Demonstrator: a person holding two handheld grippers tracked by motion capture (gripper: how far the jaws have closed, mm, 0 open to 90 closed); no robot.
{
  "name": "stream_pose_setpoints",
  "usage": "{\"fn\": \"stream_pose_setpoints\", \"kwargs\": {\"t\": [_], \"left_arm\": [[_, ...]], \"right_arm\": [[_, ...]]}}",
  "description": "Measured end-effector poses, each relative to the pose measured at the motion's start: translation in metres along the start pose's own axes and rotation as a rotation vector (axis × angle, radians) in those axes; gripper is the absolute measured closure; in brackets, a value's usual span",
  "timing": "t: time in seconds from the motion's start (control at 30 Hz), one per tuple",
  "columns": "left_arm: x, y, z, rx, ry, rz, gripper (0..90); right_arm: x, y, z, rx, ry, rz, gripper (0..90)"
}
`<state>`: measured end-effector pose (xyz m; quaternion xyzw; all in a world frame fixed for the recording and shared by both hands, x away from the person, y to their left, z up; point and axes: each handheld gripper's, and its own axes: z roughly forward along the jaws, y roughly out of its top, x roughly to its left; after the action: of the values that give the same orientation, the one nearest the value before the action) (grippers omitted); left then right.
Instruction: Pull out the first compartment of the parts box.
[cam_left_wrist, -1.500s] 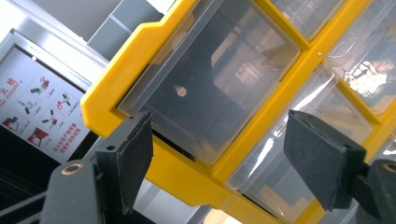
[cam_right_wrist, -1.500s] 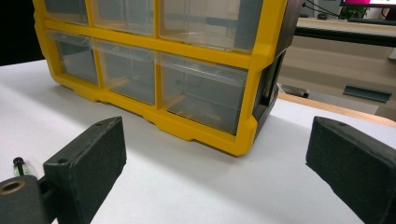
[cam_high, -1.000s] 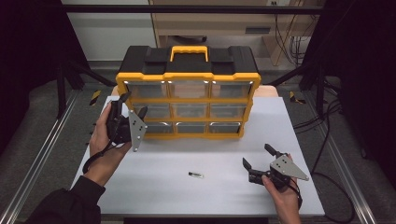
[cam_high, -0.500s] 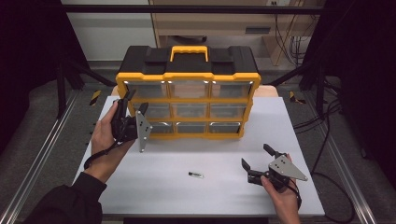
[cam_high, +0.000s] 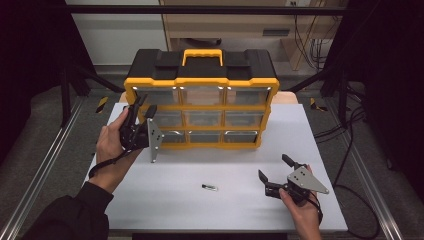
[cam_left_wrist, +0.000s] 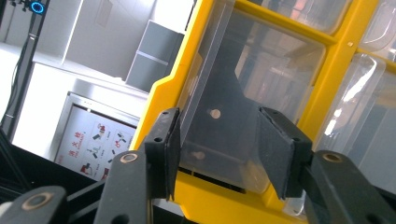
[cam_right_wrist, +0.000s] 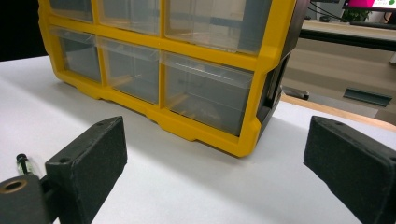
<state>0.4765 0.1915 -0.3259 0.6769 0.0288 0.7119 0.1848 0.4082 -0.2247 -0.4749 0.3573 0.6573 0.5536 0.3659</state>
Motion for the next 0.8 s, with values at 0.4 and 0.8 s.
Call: {"fn": "stream_pose_setpoints", "kwargs": {"t": [0.4,0.8], "left_arm": [[0.001,0.002,0.005,0.011,0.023,0.076,55.4],[0.005,-0.006,0.01,0.025,0.062,0.129,58.9]], "right_arm": [[0.0,0.0,0.0,0.001,-0.002,-0.005,6.1],[0.0,0.0,-0.001,0.0,-0.006,-0.004,6.0]]}}
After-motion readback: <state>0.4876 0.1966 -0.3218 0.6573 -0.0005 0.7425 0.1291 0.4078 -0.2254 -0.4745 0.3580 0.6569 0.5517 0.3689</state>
